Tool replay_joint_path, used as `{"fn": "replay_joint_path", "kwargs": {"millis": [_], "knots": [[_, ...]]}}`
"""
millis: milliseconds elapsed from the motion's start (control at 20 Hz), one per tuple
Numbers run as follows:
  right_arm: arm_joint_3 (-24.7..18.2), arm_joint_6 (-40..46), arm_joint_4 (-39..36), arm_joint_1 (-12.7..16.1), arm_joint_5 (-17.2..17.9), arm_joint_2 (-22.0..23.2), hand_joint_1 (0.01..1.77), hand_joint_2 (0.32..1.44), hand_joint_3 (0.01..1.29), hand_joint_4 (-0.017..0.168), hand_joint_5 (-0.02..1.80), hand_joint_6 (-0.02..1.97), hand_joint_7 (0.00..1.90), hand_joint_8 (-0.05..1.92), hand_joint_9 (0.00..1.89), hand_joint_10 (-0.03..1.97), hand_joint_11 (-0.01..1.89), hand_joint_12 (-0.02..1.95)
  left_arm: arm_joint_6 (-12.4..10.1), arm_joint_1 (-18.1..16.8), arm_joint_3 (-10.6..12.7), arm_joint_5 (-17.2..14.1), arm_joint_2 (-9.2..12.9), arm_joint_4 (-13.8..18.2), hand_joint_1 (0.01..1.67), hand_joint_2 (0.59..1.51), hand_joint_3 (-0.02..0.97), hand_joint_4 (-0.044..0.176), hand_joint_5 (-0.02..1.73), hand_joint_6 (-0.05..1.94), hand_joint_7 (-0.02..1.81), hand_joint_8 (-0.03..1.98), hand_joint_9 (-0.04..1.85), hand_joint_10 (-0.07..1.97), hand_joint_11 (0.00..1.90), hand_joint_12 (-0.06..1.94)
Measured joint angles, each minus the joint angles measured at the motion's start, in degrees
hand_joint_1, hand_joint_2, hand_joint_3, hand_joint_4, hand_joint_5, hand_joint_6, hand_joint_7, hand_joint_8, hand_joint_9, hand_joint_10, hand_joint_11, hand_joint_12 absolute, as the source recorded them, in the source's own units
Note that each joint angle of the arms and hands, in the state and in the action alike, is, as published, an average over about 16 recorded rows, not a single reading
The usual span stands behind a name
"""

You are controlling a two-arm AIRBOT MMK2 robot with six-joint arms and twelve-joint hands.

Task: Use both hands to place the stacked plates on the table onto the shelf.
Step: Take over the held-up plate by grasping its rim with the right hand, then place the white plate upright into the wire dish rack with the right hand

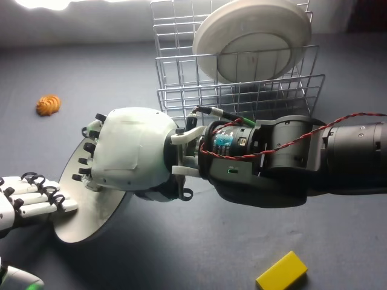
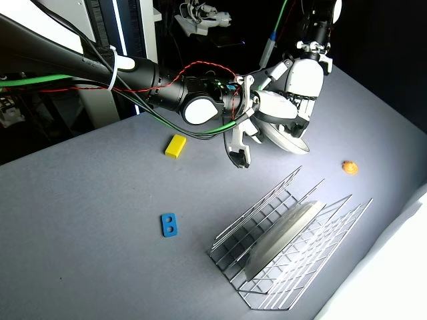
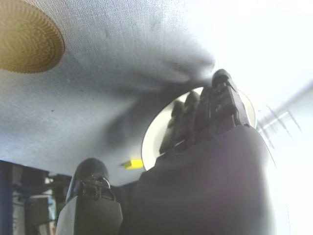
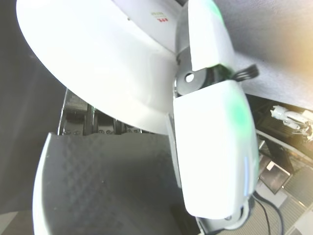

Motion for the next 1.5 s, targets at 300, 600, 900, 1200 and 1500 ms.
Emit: {"fn": "replay_joint_path", "kwargs": {"millis": [300, 600, 900, 1200, 1500], "knots": [[-0.40, 0.25, -0.24, 0.16, 0.56, 0.83, 1.25, 1.03, 0.01, -0.003, 0.72, 0.80, 0.84, 0.65, 0.88, 0.66, 0.72, 1.20, -0.13, -0.17, 0.34, -0.49, -0.12, -0.85, 0.02, 1.096, 0.017, -0.005, 0.01, -0.03, -0.01, -0.01, -0.01, -0.02, 0.01, 0.01], [-3.35, 0.84, -0.25, 0.25, 0.82, 4.65, 1.25, 1.02, 0.01, -0.003, 0.76, 1.03, 0.88, 0.92, 0.94, 0.97, 0.87, 1.18, -0.15, -2.08, 1.90, -1.51, 0.19, -2.30, 0.02, 1.093, 0.017, -0.003, 0.02, -0.02, 0.00, 0.00, 0.00, 0.00, 0.01, 0.01], [-9.09, 1.64, 0.17, 0.76, 0.45, 11.69, 1.28, 1.02, 0.01, 0.000, 0.80, 1.01, 0.92, 0.95, 0.97, 1.04, 0.87, 1.18, -0.08, -5.72, 4.36, -2.73, 0.84, -4.10, 0.02, 1.092, 0.017, 0.001, 0.03, 0.00, 0.01, 0.00, 0.02, 0.01, 0.01, 0.01], [-16.34, 2.19, 1.02, 3.29, -0.09, 20.78, 1.31, 1.02, 0.01, 0.002, 0.84, 1.04, 0.96, 0.98, 0.97, 1.07, 0.84, 1.18, -0.04, -9.35, 6.87, -4.09, 1.82, -3.67, 0.02, 1.093, 0.017, 0.000, 0.05, 0.01, 0.02, 0.00, 0.02, 0.01, 0.01, 0.01], [-22.54, 3.26, 2.74, 8.04, -0.30, 29.47, 1.34, 1.02, 0.01, 0.004, 0.86, 1.09, 0.97, 1.01, 0.95, 1.09, 0.82, 1.18, -0.07, -11.69, 8.26, -6.22, 2.44, -0.58, 0.02, 1.098, 0.017, 0.004, 0.05, 0.01, 0.02, 0.00, 0.02, 0.01, 0.01, 0.01]]}}
